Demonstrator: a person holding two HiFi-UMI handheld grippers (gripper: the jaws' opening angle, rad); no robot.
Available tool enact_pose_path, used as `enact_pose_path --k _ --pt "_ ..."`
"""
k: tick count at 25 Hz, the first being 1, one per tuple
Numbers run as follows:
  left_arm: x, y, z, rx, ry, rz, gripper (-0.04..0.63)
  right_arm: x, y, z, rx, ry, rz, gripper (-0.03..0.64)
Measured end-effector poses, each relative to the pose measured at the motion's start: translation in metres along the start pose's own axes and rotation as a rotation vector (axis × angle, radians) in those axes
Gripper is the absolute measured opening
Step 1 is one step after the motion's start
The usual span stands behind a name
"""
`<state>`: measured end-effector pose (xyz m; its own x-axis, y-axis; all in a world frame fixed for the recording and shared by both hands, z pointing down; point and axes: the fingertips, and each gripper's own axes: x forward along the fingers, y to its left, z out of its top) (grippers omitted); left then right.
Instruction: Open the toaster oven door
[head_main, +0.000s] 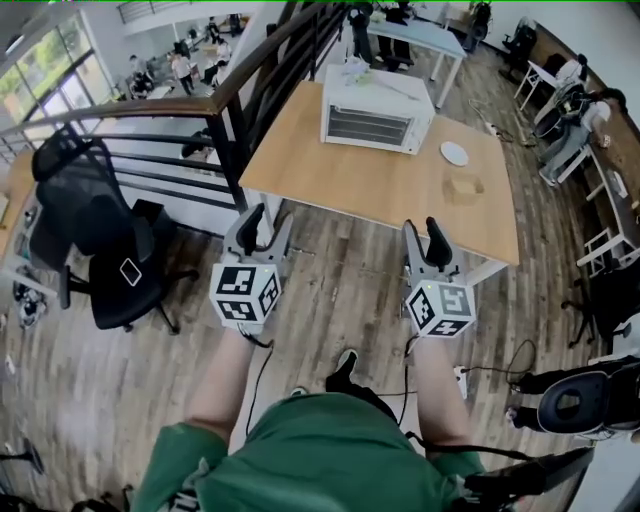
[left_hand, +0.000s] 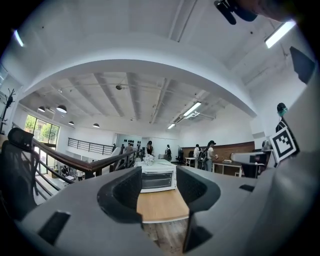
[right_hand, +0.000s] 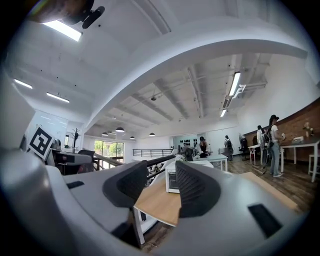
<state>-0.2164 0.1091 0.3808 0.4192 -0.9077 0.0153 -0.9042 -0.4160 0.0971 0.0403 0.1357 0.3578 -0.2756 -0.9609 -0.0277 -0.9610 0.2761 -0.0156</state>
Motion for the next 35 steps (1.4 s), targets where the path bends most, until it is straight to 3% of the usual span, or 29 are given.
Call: enact_pose_path --k 12,18,24,35 --pt "0.111 -0.036 0.009 -0.005 0.029 0.065 0.212 0.083 -0.109 0.005 0.045 -0.016 0.071 0.192" --pt "0.143 -0.055 0.008 0.017 0.049 0.071 0.213 0.104 -0.142 0.004 0.064 -0.017 0.087 0.187" --pt "0.175 -0.047 0.003 0.028 0.063 0.081 0.212 0.134 -0.159 -0.008 0.083 -0.001 0.087 0.185" --pt "0.284 -0.010 -0.008 0.001 0.067 -0.019 0.212 0.216 -0.180 -0.027 0.074 0.042 0.022 0.178"
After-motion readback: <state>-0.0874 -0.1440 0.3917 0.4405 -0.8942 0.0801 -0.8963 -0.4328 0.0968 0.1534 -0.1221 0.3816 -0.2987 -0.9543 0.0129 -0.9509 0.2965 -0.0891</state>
